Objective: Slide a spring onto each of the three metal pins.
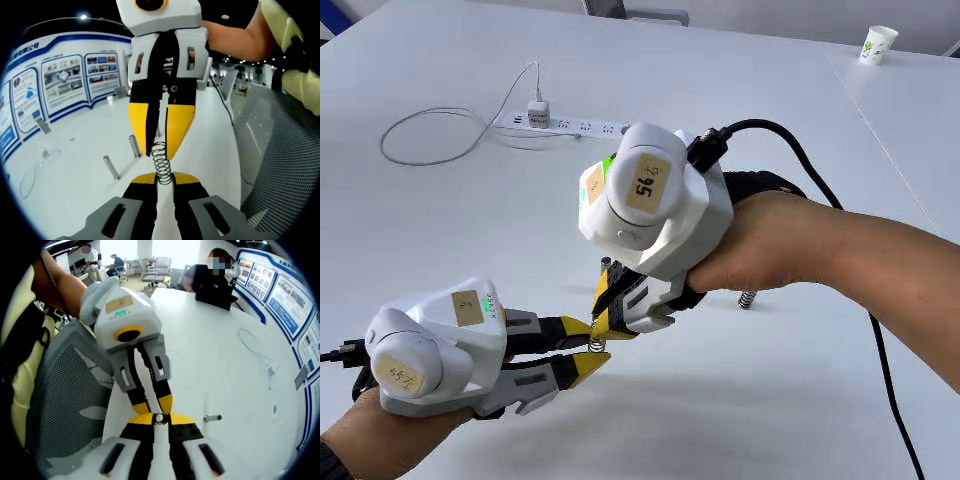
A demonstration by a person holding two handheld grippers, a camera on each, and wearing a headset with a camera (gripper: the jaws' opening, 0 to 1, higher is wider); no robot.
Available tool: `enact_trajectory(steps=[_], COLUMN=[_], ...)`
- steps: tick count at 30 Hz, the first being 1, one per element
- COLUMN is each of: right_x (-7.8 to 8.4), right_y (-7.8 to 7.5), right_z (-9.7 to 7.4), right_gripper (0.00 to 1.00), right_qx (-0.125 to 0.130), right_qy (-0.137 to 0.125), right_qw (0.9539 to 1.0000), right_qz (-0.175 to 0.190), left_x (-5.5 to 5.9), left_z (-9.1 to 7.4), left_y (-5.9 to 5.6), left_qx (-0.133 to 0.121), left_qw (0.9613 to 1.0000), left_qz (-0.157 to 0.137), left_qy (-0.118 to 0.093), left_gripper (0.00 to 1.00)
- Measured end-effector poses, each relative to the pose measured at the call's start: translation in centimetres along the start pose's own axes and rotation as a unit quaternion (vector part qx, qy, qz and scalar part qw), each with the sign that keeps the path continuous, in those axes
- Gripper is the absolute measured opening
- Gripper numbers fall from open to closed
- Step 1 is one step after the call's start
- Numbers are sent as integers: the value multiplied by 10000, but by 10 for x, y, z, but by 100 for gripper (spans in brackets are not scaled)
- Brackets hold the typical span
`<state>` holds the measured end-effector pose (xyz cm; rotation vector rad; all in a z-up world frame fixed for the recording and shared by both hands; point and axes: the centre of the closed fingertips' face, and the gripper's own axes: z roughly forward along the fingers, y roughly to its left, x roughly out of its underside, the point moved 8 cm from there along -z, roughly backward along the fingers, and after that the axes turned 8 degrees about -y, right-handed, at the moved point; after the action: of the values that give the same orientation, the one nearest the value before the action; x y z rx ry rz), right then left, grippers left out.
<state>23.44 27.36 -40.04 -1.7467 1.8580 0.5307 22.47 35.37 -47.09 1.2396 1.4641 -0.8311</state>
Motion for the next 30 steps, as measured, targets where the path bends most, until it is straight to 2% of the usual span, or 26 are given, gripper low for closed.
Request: enact_trajectory(steps=[10,16,30], right_x=[2,5,10], right_y=[0,-5,-21], right_z=[-1,-3,-16], right_gripper=[11,11,11], right_qx=[3,66,299], right_qy=[30,63,69], right_qw=[10000,10000,9994], right_qz=[-22,15,143], left_x=[0,-1,6], left_z=[0,-1,-9], left_y=[-1,1,6], left_qx=[21,-29,-281], left_qw=[10000,9998,9990], left_qz=[-79,-183,-360], left_qy=[-34,-64,-30], left_gripper=[13,18,31])
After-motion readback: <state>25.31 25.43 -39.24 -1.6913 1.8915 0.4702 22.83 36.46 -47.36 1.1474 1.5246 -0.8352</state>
